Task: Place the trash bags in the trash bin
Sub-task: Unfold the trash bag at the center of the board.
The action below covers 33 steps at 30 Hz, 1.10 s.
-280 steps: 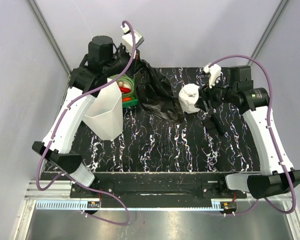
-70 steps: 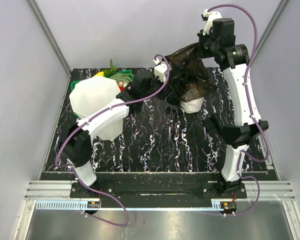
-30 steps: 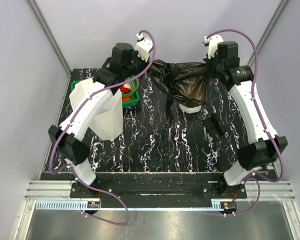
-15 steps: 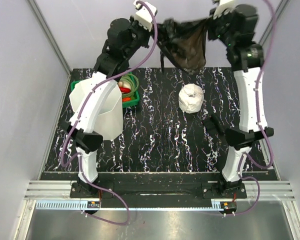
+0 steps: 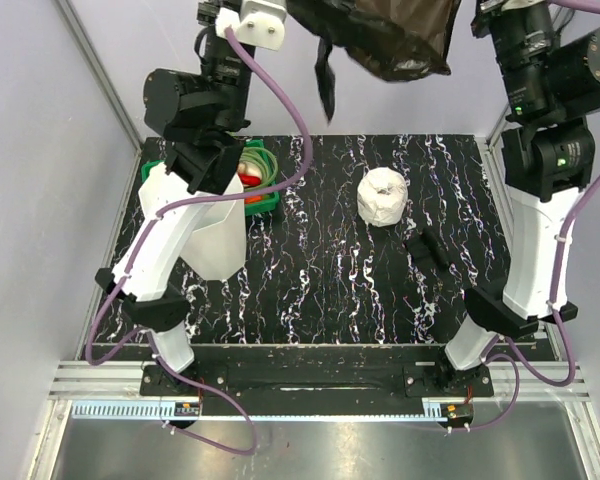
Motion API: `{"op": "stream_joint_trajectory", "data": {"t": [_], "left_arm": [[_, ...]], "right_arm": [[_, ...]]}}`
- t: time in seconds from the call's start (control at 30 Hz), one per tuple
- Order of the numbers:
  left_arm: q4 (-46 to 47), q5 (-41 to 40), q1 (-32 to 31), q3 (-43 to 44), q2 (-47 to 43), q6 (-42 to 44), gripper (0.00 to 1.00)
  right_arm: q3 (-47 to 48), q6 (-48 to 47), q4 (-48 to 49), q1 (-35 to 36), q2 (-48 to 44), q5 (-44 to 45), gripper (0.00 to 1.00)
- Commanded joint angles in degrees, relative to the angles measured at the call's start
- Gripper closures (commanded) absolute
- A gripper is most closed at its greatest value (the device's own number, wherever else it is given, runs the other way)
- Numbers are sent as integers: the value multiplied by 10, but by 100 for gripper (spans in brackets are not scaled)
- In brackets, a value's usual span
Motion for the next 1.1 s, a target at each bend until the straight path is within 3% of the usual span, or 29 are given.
{"op": "stream_joint_trajectory", "data": {"t": [0.0, 0.1, 0.2, 0.27, 0.37, 0.4, 0.5, 0.57, 0.87, 1.07], "left_arm": [[140, 9, -12, -42, -1, 78, 100], [232, -71, -48, -192, -43, 137, 100], [363, -70, -79, -496, -98, 243, 100], [394, -94, -102, -580, -103, 287, 100], [261, -177, -102, -574, -102, 186, 100], [176, -197, -98, -561, -101, 147, 100], [-18, -197, -88, -514, -102, 4, 100], [-141, -160, -82, -487, -99, -82, 100], [-457, -23, -62, -474, -92, -364, 100], [-626, 122, 1, -431, -45, -472, 100]], "right_arm": [[-68, -46, 44, 9, -7, -1, 100], [-97, -1, -67, 9, -40, -23, 100], [-292, 19, -82, 9, -117, -69, 100], [-394, 8, -81, 9, -153, -70, 100], [-490, -16, -102, 9, -176, -32, 100], [-507, -22, -119, 9, -182, -22, 100], [-586, -12, -140, 9, -204, -2, 100], [-621, 8, -166, 9, -211, 5, 100], [-710, 122, -310, 8, -196, -6, 100], [-735, 130, -387, 7, -132, -60, 100]]}}
